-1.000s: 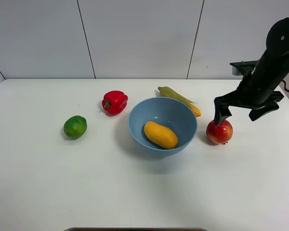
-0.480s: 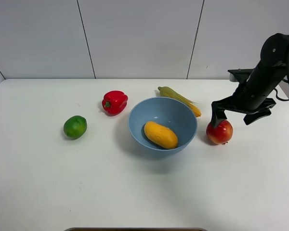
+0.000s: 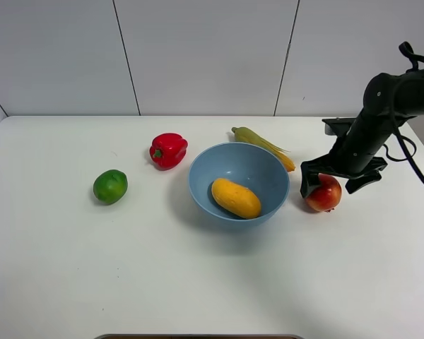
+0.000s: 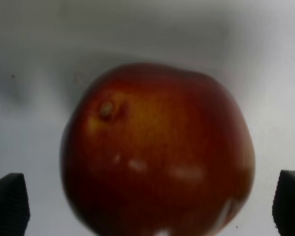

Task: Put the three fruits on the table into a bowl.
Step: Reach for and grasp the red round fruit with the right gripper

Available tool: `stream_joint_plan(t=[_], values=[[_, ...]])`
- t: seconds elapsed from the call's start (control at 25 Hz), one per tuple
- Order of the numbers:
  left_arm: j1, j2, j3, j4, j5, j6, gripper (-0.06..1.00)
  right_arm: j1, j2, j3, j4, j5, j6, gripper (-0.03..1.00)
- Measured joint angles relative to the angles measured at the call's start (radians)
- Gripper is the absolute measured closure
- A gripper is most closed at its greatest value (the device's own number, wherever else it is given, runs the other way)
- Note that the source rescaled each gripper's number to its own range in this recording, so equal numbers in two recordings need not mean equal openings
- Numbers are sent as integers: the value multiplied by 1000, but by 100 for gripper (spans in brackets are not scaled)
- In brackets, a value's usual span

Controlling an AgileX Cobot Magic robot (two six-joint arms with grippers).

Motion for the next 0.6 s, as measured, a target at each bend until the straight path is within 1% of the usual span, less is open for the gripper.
stream_joint_plan(t=[0.24, 0.6], values=[[0, 0, 0, 0, 0, 0, -6, 0, 43, 0, 9, -44, -17, -3], [0, 0, 0, 0, 0, 0, -6, 0, 92, 0, 45, -80, -42, -3]])
